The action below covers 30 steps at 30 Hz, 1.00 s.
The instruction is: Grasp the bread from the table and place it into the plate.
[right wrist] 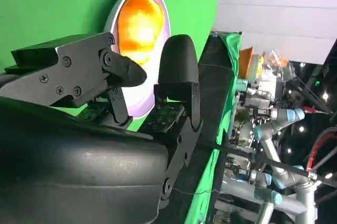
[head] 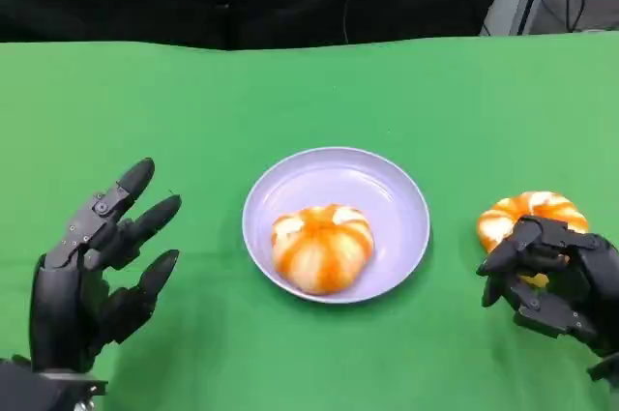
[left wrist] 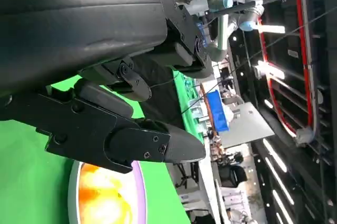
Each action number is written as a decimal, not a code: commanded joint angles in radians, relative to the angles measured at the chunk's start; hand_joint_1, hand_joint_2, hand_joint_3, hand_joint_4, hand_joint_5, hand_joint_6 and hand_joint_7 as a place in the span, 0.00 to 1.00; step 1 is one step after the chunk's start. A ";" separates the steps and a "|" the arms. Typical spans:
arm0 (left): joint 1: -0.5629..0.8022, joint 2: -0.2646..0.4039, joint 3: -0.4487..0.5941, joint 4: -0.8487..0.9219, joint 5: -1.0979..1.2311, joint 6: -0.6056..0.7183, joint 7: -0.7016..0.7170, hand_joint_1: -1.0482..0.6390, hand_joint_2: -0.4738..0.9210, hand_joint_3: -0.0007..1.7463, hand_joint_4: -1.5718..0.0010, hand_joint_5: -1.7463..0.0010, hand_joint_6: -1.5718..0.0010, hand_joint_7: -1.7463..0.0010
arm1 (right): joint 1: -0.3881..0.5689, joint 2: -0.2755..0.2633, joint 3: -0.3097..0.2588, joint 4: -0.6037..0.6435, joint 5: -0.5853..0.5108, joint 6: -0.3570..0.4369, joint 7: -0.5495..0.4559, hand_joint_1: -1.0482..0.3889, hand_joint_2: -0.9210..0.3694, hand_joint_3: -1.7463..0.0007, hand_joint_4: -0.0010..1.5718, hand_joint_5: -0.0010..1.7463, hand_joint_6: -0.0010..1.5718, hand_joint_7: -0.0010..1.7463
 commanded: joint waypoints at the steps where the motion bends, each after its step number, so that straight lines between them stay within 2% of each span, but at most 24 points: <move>1: 0.008 -0.004 0.028 0.006 -0.017 0.010 -0.031 0.23 1.00 0.16 0.52 0.99 0.66 1.00 | -0.004 -0.016 -0.008 -0.002 0.016 0.004 0.003 0.78 0.09 0.59 0.51 0.86 0.54 0.63; 4: 0.017 -0.010 0.042 0.005 -0.025 0.018 -0.051 0.25 1.00 0.16 0.52 0.99 0.66 1.00 | -0.002 -0.016 -0.008 -0.005 0.016 0.005 0.003 0.78 0.09 0.59 0.51 0.86 0.54 0.63; 7: 0.035 -0.013 0.056 0.008 -0.033 0.027 -0.067 0.34 1.00 0.14 0.54 1.00 0.66 1.00 | 0.000 -0.016 -0.008 -0.008 0.017 0.005 0.002 0.78 0.09 0.59 0.52 0.85 0.54 0.62; 10: 0.040 -0.014 0.067 0.024 -0.031 0.029 -0.079 0.48 1.00 0.13 0.54 1.00 0.65 1.00 | 0.000 -0.018 -0.007 -0.007 0.010 -0.001 -0.005 0.78 0.08 0.59 0.52 0.85 0.54 0.62; 14: 0.045 -0.020 0.083 0.039 -0.036 0.038 -0.090 0.57 1.00 0.14 0.54 1.00 0.64 0.99 | 0.000 -0.020 -0.005 -0.007 0.006 0.000 -0.009 0.78 0.07 0.60 0.52 0.85 0.54 0.62; 21: 0.044 -0.021 0.110 0.072 0.040 0.016 -0.022 0.62 1.00 0.17 0.53 0.99 0.62 0.99 | -0.001 -0.017 -0.010 -0.012 0.026 0.017 0.012 0.78 0.06 0.61 0.51 0.85 0.54 0.61; 26: 0.050 -0.020 0.111 0.059 0.142 0.018 0.077 0.65 1.00 0.24 0.52 0.99 0.55 0.97 | -0.001 -0.017 -0.011 -0.010 0.022 0.011 0.007 0.79 0.07 0.61 0.51 0.85 0.55 0.62; 30: 0.050 -0.018 0.109 0.059 0.178 0.014 0.115 0.66 1.00 0.25 0.52 0.99 0.53 0.97 | -0.001 -0.018 -0.011 -0.010 0.021 0.010 0.006 0.79 0.07 0.61 0.51 0.85 0.55 0.62</move>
